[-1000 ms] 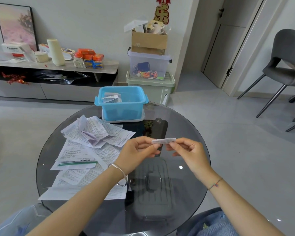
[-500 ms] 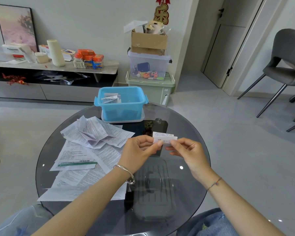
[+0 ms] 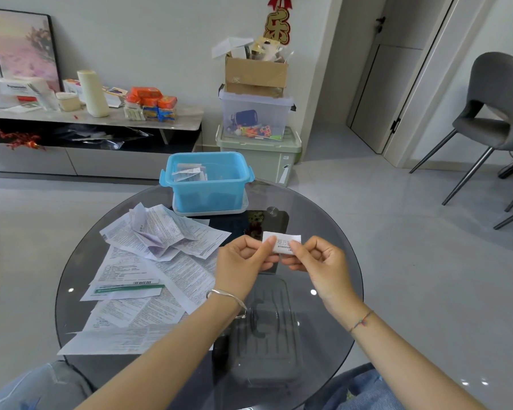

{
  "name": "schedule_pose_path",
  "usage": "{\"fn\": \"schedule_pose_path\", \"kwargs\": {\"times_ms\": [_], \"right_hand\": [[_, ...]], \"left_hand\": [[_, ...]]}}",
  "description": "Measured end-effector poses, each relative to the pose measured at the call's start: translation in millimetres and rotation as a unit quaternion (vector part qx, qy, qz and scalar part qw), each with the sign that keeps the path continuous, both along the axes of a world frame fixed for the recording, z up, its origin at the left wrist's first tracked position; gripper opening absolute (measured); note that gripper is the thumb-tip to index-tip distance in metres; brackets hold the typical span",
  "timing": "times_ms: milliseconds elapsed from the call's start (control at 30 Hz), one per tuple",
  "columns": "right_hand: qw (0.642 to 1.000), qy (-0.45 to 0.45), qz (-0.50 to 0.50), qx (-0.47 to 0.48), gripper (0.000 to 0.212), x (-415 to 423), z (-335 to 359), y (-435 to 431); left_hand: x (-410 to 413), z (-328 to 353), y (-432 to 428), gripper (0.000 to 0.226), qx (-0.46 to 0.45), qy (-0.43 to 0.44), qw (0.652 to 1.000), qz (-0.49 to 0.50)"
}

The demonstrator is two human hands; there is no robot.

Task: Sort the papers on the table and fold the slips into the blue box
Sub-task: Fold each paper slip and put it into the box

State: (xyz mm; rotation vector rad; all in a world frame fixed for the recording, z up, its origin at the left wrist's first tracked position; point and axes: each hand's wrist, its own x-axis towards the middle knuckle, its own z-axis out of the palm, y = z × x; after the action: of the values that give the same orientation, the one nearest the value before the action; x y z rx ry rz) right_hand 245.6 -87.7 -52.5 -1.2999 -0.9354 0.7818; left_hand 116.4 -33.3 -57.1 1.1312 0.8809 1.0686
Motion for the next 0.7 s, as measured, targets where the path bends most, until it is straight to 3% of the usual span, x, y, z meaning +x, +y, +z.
{"fn": "schedule_pose_path", "kwargs": {"times_ms": [433,533,700], "right_hand": [[0.999,-0.024,0.023,-0.004,0.016,-0.2,-4.0,3.6],[0.998,-0.012,0.038,-0.04,0.01,0.3,-5.2,4.3],[0.991,-0.083,0.069,-0.074,0.033,-0.1,-8.9,3.6]], "left_hand": [[-5.0,1.0,2.4,0.021,0.004,-0.005,1.0,0.002],[-6.1,-0.4,3.0,0.022,0.016,-0.001,1.0,0.003],[-8.1,-2.4,4.8,0.021,0.015,-0.001,1.0,-0.001]]}}
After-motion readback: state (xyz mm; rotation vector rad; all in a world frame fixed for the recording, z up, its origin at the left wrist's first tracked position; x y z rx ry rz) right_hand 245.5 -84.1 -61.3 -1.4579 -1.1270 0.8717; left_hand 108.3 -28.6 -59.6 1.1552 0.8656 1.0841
